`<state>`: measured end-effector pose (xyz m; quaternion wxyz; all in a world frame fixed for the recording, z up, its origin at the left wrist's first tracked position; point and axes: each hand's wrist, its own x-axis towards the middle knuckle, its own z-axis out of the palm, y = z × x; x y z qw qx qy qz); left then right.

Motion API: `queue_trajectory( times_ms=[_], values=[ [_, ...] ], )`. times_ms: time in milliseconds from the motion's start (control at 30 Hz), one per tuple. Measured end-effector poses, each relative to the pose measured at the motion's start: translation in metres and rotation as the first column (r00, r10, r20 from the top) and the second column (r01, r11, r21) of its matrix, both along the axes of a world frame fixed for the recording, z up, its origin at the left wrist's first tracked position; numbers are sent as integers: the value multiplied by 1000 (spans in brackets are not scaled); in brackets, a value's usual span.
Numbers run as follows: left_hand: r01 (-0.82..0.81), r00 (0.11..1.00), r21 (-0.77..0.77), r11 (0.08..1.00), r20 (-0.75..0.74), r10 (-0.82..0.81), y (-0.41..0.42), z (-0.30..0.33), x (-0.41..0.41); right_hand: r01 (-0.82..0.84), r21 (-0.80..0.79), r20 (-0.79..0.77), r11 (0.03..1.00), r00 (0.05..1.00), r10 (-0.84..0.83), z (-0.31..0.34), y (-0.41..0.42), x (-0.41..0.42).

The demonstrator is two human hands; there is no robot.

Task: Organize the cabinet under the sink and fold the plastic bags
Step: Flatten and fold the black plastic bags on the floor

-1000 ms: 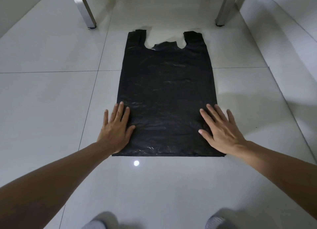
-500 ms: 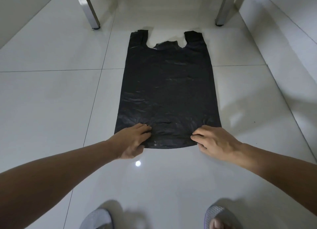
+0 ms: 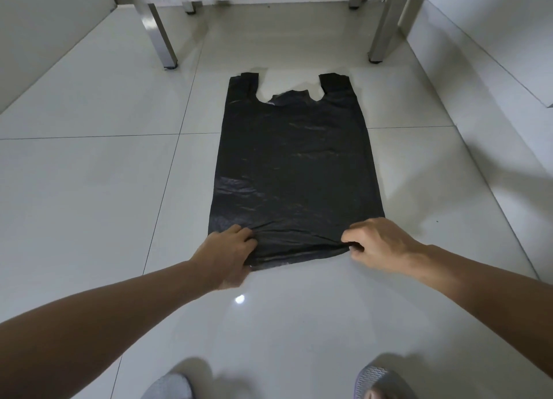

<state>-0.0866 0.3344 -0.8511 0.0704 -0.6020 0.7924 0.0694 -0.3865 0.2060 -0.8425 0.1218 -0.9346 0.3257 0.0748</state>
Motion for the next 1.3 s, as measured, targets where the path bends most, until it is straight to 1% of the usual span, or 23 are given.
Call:
queue_trajectory(
  times_ms=[67, 167, 267, 333, 400, 433, 533, 567, 633, 667, 700, 733, 800, 867, 1000, 1133, 1200, 1300],
  values=[
    [-92, 996, 35, 995, -21, 92, 4, 5, -12, 38, 44, 16, 998, 999, -39, 6, 0, -3],
    [-63, 997, 53, 997, 54, 60, 6, 4, -18, 73, 93, 30, 993, 997, -76, 11, -4, -7],
    [-49, 992, 21, 999, 115, 46, 3, 6, -15, 91, 139, -31, 986, 996, -88, 15, -6, -12],
    [-66, 991, 58, 996, 124, 58, 2, 11, -13, 128, 196, -82, 972, 990, -114, 19, -4, -14],
    [-35, 986, 128, 991, 164, 13, 2, 11, -9, 178, 302, -160, 937, 978, -134, 23, 0, -14],
    [-19, 984, 161, 987, 179, -10, 2, 13, -8, 180, 346, -197, 921, 974, -116, 23, 3, -13],
    [5, 987, 297, 955, 151, -52, -2, 23, -12, 190, 398, -327, 898, 943, -55, 25, 8, -8],
    [16, 990, 335, 942, 127, -62, -4, 28, -13, 220, 415, -376, 883, 925, -54, 27, 9, -5],
    [-3, 995, 406, 914, 97, -40, -13, 37, -15, 280, 475, -443, 834, 895, -48, 36, 6, 2],
    [-36, 997, 444, 895, 83, -1, -19, 41, -15, 286, 505, -447, 814, 894, -37, 39, 3, 5],
    [-71, 997, 453, 889, 69, 44, -26, 43, -15, 282, 531, -439, 799, 898, -26, 43, -1, 9],
    [-104, 994, 421, 901, 66, 84, -33, 43, -15, 286, 545, -427, 788, 904, -33, 44, -7, 12],
    [-144, 989, 280, 949, 79, 126, -50, 44, -17, 313, 515, -392, 798, 914, -106, 46, -19, 18],
    [-157, 987, 151, 976, 50, 151, -69, 45, -21, 348, 445, -310, 825, 924, -223, 44, -35, 23],
    [-212, 977, 100, 972, -2, 213, -113, 38, -27, 378, 330, -125, 865, 926, -357, 41, -76, 34],
    [-188, 982, 50, 981, 9, 188, -163, 34, -34, 393, 236, 0, 889, 915, -404, 43, -124, 48],
    [-177, 984, 35, 984, -4, 177, -186, 31, -38, 420, 187, 40, 888, 900, -435, 41, -150, 56],
    [-161, 987, 10, 987, -17, 161, -220, 22, -44, 496, 132, 42, 859, 863, -504, 38, -188, 67]
  ],
)
